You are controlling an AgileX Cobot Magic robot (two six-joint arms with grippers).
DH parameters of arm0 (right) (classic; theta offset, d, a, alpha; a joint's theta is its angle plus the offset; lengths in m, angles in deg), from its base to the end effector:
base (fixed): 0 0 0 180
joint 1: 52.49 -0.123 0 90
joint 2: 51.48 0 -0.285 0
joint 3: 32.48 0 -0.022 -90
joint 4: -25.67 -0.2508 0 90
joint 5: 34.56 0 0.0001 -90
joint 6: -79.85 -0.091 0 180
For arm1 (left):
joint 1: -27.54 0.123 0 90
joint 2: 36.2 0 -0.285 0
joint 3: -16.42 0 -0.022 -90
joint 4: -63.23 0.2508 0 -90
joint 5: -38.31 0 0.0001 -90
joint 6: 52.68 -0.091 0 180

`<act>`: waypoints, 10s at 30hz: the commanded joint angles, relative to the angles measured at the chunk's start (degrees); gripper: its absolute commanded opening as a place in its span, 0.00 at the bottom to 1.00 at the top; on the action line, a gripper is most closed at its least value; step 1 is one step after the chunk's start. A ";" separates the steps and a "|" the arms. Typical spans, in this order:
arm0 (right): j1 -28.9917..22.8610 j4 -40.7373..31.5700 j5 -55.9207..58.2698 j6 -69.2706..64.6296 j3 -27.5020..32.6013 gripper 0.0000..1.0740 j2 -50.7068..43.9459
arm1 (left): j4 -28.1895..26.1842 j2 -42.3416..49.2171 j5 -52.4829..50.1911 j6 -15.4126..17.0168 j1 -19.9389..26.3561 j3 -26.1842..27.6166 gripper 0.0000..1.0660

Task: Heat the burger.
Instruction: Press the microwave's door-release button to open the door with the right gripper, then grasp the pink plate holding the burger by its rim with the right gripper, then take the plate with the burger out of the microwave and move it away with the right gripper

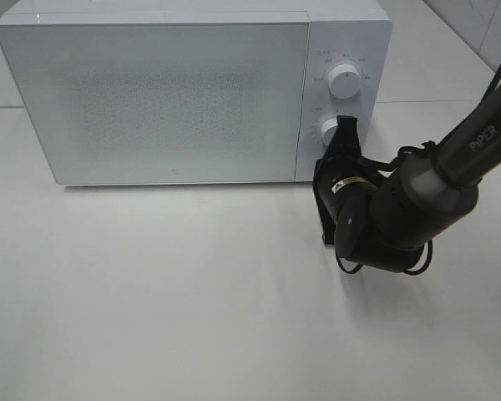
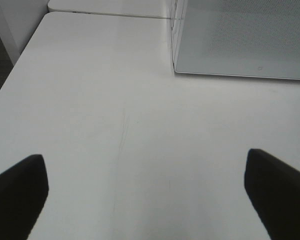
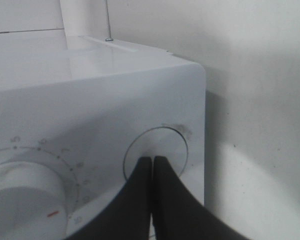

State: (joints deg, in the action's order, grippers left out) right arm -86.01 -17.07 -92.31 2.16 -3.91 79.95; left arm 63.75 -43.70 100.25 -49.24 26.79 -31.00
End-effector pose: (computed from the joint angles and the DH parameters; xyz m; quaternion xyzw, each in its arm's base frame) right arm 0.3329 0.1579 0.0821 0.5921 0.5422 0.4157 0.4274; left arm -0.0088 0.0008 0.2811 -0.0203 0.8518 -0.0146 0.5234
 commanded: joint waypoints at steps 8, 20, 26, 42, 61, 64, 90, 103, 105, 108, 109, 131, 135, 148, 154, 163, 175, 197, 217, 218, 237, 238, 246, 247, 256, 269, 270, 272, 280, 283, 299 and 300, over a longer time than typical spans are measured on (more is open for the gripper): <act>1.89 -0.74 0.92 2.12 -1.89 0.00 -0.11 | -0.52 0.92 -0.74 0.06 0.23 -0.11 0.95; 2.01 -0.74 -3.50 2.29 -4.58 0.00 -0.11 | -0.52 0.92 -0.74 0.06 0.23 -0.11 0.95; 2.01 -0.97 -10.20 3.09 -6.59 0.00 1.20 | -0.52 0.92 -0.74 0.06 0.23 -0.11 0.95; 2.01 -0.86 -12.72 6.07 -12.32 0.00 3.72 | -0.52 0.92 -0.74 0.06 0.23 -0.11 0.95; 1.83 -0.80 -11.00 6.07 -12.20 0.00 3.72 | -0.52 0.92 -0.74 0.06 0.23 -0.11 0.95; 1.83 -0.74 -8.54 5.90 -11.34 0.00 2.12 | -0.52 0.92 -0.74 0.06 0.23 -0.11 0.95; 1.83 7.96 12.20 7.33 10.03 0.00 -13.41 | -0.52 0.92 -0.74 0.06 0.23 -0.11 0.95; 2.01 10.14 38.79 43.20 13.01 0.00 -28.88 | -0.52 0.92 -0.74 0.06 0.23 -0.11 0.95; 2.01 10.26 42.40 48.30 13.01 0.00 -30.65 | -0.52 0.92 -0.74 0.06 0.23 -0.11 0.95; 2.01 10.26 47.56 54.66 12.78 0.00 -33.17 | -0.52 0.92 -0.74 0.06 0.23 -0.11 0.95; 2.01 10.26 47.56 54.66 12.78 0.00 -33.17 | -0.52 0.92 -0.74 0.06 0.23 -0.11 0.95; 2.01 35.18 101.47 103.02 -9.45 0.02 -35.07 | -0.52 0.92 -0.74 0.06 0.23 -0.11 0.95; 2.01 38.33 104.62 118.09 -12.20 0.03 -35.07 | -0.52 0.92 -0.74 0.06 0.23 -0.11 0.95; 2.01 41.65 104.97 162.43 -14.55 0.04 -35.01 | -0.52 0.92 -0.74 0.06 0.23 -0.11 0.95; 1.95 46.18 102.79 164.55 -14.55 0.05 -34.95 | -0.52 0.92 -0.74 0.06 0.23 -0.11 0.95; 1.78 46.93 94.42 161.06 -14.55 0.43 -34.95 | -0.52 0.92 -0.74 0.06 0.23 -0.11 0.95; 1.78 47.15 89.90 156.70 -14.55 0.94 -33.00 | -0.52 0.92 -0.74 0.06 0.23 -0.11 0.95; -3.44 48.82 83.37 156.93 -25.73 0.85 -20.51 | -0.52 0.92 -0.74 0.06 0.23 -0.11 0.95; -4.87 48.59 79.98 154.53 -36.04 0.81 -8.94 | -0.52 0.92 -0.74 0.06 0.23 -0.11 0.95; -4.87 48.59 79.98 154.53 -36.96 0.81 -7.96 | -0.52 0.92 -0.74 0.06 0.23 -0.11 0.95; -4.76 48.70 80.16 150.17 -48.82 0.78 2.75 | -0.52 0.92 -0.74 0.06 0.23 -0.11 0.95; -4.76 48.70 80.16 150.17 -48.82 0.78 2.75 | -0.52 0.92 -0.74 0.06 0.23 -0.11 0.95; -3.84 49.05 80.39 150.06 -53.06 0.77 5.73 | -0.52 0.92 -0.74 0.06 0.23 -0.11 0.95; -3.55 49.16 80.39 150.06 -53.40 0.77 5.90 | -0.52 0.92 -0.74 0.06 0.23 -0.11 0.95; -2.64 49.27 80.79 150.06 -57.24 0.75 8.71 | -0.52 0.92 -0.74 0.06 0.23 -0.11 0.95; -2.64 42.23 77.98 151.15 -60.16 0.73 13.75 | -0.11 0.97 -0.74 0.06 0.23 -0.11 0.95; -2.64 42.23 77.98 151.15 -60.16 0.73 13.75 | -0.11 0.97 -0.74 0.06 0.23 -0.11 0.95; -2.64 40.62 77.75 152.01 -60.28 0.69 13.87 | -0.11 0.97 -0.74 0.06 0.23 -0.11 0.95; -2.64 32.54 76.95 152.92 -60.28 0.33 13.87 | -0.11 0.97 -0.74 0.06 0.23 -0.11 0.95; -2.64 29.97 76.95 152.81 -60.28 0.05 13.87 | -0.11 0.97 -0.74 0.06 0.23 -0.11 0.95; -2.86 28.99 79.07 152.92 -60.96 0.00 12.26 | -0.11 0.97 -0.74 0.06 0.23 -0.11 0.95; -2.86 28.99 79.07 152.92 -60.96 0.00 12.26 | -0.11 0.97 -0.74 0.06 0.23 -0.11 0.95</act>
State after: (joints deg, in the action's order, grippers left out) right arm -88.53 11.81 -13.07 154.57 -63.96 93.53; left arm 63.86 -43.70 100.25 -49.24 26.79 -31.00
